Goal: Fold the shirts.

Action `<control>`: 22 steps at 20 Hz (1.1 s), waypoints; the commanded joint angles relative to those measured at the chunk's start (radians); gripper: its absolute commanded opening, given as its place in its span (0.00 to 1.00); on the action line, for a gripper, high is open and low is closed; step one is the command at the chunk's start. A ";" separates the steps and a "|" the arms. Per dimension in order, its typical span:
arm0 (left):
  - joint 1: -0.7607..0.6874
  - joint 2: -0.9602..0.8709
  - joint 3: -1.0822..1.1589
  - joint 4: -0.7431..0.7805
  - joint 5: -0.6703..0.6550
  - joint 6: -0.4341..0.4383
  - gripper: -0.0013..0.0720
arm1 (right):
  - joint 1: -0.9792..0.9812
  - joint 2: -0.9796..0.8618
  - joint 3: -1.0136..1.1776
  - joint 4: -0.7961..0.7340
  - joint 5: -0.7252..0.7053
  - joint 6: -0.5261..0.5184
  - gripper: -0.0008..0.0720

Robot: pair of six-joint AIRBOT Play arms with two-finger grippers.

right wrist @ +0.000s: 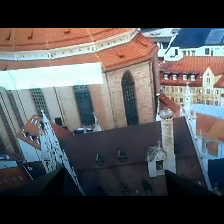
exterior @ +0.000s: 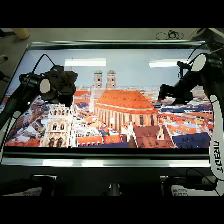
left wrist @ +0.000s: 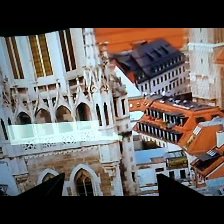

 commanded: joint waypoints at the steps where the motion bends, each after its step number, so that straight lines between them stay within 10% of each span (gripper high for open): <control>1: 0.000 -0.001 0.000 0.000 0.000 0.000 0.94 | 0.001 0.000 0.001 0.000 -0.009 0.000 0.96; 9: 0.024 -0.030 0.030 -0.030 0.341 -0.064 0.94 | 0.001 0.000 0.001 0.005 -0.205 0.001 0.93; 15: 0.346 -0.454 0.543 -0.246 0.143 -0.143 0.95 | 0.001 0.000 0.001 0.038 -0.235 0.000 0.93; 22: 0.465 -0.642 0.586 -0.411 0.267 -0.167 0.95 | 0.002 0.000 0.001 0.082 -0.272 0.000 0.93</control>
